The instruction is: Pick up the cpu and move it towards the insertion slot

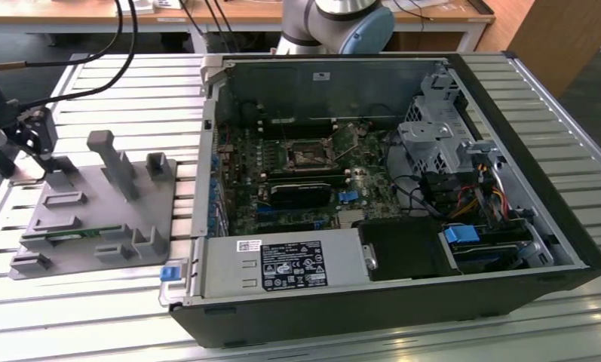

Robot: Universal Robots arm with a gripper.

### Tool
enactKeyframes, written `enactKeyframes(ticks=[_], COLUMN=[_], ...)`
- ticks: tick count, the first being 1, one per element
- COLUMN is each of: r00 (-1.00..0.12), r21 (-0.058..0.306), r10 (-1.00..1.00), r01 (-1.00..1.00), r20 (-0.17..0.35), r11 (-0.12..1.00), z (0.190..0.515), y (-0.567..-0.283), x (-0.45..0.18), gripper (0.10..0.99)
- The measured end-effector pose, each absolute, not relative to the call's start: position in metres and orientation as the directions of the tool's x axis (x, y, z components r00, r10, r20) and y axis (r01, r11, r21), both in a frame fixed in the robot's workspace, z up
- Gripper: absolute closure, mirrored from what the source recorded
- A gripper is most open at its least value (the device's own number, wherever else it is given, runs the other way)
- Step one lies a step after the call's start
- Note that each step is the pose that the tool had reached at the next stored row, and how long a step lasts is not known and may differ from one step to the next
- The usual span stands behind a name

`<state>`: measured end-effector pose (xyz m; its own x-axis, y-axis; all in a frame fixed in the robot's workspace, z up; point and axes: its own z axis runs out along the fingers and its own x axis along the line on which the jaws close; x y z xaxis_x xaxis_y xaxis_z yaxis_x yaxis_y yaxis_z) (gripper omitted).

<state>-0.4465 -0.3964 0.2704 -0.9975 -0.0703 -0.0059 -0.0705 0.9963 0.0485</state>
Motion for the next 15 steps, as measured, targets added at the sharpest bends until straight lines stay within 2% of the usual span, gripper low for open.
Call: enactKeyframes(ticks=[15], r00=[-0.998], r21=[0.048], r10=[-0.070], r01=[-0.071], r20=[-0.006], r11=[0.996], z=[0.289], y=[-0.395], x=[-0.446], gripper=[0.545])
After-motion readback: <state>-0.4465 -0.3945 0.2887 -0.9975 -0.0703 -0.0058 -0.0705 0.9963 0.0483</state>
